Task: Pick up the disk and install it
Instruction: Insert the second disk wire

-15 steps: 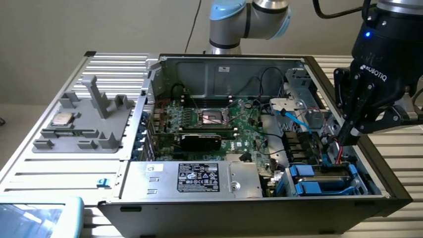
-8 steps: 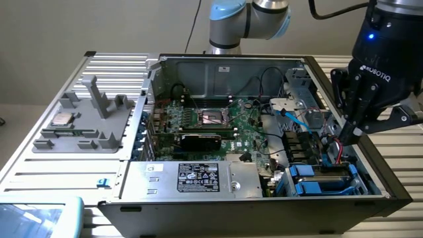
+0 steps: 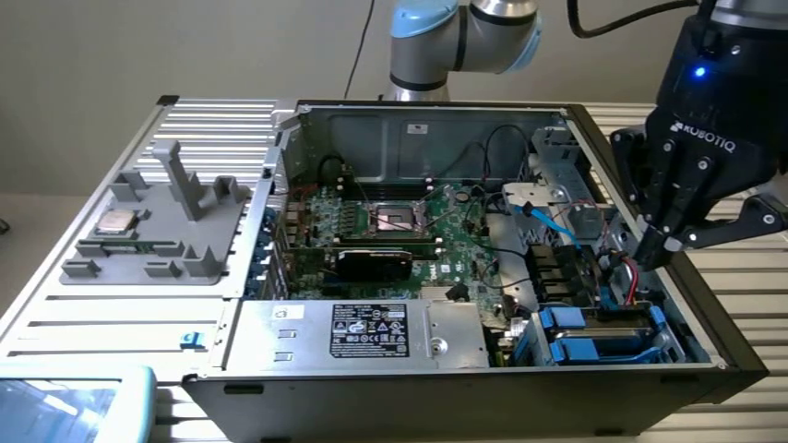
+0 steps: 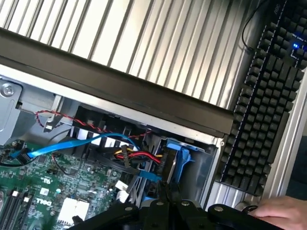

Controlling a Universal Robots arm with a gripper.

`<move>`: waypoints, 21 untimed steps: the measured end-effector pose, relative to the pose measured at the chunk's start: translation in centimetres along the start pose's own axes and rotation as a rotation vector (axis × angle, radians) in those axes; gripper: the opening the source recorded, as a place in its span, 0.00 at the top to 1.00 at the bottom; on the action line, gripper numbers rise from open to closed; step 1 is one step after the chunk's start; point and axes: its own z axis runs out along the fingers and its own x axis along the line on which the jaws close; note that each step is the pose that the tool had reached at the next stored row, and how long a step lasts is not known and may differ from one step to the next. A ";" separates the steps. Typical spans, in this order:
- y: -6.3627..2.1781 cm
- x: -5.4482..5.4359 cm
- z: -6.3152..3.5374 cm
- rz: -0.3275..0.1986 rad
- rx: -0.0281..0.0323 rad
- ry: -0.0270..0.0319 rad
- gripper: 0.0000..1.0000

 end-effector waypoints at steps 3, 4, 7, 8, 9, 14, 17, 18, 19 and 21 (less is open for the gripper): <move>0.00 0.0 0.01 -0.054 -0.0088 0.0014 0.89; 0.00 0.0 0.01 -0.072 -0.0116 0.0017 0.89; 0.00 0.0 0.01 -0.127 -0.0204 0.0030 0.89; 0.00 0.0 0.01 -0.145 -0.0232 0.0034 0.89; 0.00 0.0 0.01 -0.163 -0.0261 0.0039 0.89; 0.00 0.0 0.02 -0.252 -0.0403 0.0059 0.89; 0.00 0.0 0.03 -0.306 -0.0489 0.0072 0.89; 0.00 0.0 0.03 -0.324 -0.0517 0.0078 0.89; 0.00 0.0 0.03 -0.342 -0.0543 0.0083 0.89; 0.00 0.0 0.03 -0.372 -0.0546 0.0115 0.89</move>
